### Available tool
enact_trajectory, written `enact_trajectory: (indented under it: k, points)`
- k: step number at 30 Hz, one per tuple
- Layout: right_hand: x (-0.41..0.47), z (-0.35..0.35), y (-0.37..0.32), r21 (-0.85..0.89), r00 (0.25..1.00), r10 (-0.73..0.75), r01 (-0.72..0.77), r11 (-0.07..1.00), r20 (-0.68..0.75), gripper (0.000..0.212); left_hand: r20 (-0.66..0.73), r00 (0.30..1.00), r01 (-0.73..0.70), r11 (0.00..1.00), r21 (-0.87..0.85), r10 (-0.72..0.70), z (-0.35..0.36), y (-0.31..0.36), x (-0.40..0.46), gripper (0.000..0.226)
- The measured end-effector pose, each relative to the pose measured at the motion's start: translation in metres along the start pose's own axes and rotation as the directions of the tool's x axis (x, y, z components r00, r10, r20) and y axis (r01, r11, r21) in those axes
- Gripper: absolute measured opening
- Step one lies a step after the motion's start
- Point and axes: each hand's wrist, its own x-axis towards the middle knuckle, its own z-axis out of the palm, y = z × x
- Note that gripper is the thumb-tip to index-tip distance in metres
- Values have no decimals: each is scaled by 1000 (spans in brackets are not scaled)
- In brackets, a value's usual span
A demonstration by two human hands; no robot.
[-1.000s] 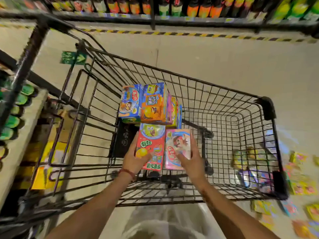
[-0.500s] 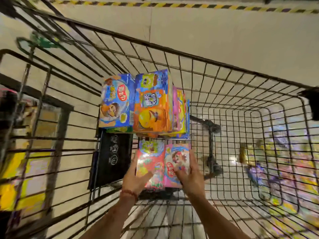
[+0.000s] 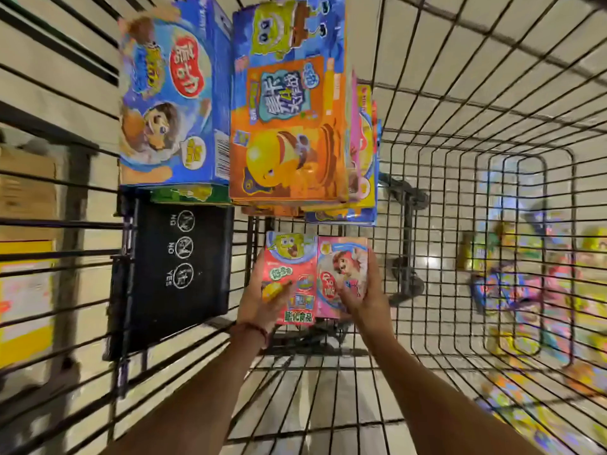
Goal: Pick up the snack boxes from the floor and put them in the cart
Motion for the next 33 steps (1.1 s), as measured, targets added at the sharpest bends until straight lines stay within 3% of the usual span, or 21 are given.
enact_trajectory:
  k: [4, 6, 9, 11, 14, 16, 19, 21, 24, 26, 28, 31, 33]
  points:
    - [1, 3, -3, -68, 1000, 0, 1, 998, 11, 84, 1, 1000, -15, 988, 155, 14, -3, -8, 10, 85]
    - [-2, 3, -8, -185, 1000, -14, 11, 983, -13, 82, -34, 999, -2, 976, 216, 10, -2, -12, 9, 87]
    - [-2, 1, -16, -531, 998, 8, -37, 846, -57, 85, -70, 997, -3, 957, 291, 25, 2, -10, 2, 80]
    - [0, -1, -21, -663, 995, 41, -88, 744, -87, 88, -99, 995, 27, 919, 392, 13, 8, -6, -3, 76]
    - [-2, -7, -38, -763, 998, 41, -69, 643, -56, 85, -193, 979, 172, 747, 642, -59, 15, 13, -8, 72]
    - [-7, -12, -50, -793, 999, 43, -42, 608, -20, 81, -167, 980, 198, 673, 712, -111, 16, 27, -14, 73]
    - [-20, -22, -71, -836, 998, -60, 31, 548, -3, 76, -67, 997, 76, 530, 845, -37, 11, 54, -29, 63]
    - [-33, -32, -93, -881, 988, -157, 67, 469, -8, 71, 84, 992, -112, 328, 938, 97, 10, 80, -46, 61]
    - [-64, -57, -130, -932, 963, -268, 76, 355, -23, 65, 324, 886, -363, 63, 930, 332, 15, 130, -81, 58]
    - [-84, -77, -151, -943, 887, -456, 84, 321, -76, 66, 427, 803, -437, -77, 896, 415, 25, 166, -108, 62]
    - [-107, -100, -173, -930, 788, -596, 88, 358, -155, 64, 486, 709, -474, -166, 865, 511, 38, 201, -136, 63]
    - [-143, -142, -207, -932, 791, -574, 11, 362, -213, 58, 562, 575, -540, -241, 807, 594, 62, 244, -173, 59]
    - [-171, -171, -223, -912, 681, -661, -27, 408, -316, 55, 622, 524, -568, -306, 764, 581, 83, 268, -198, 58]
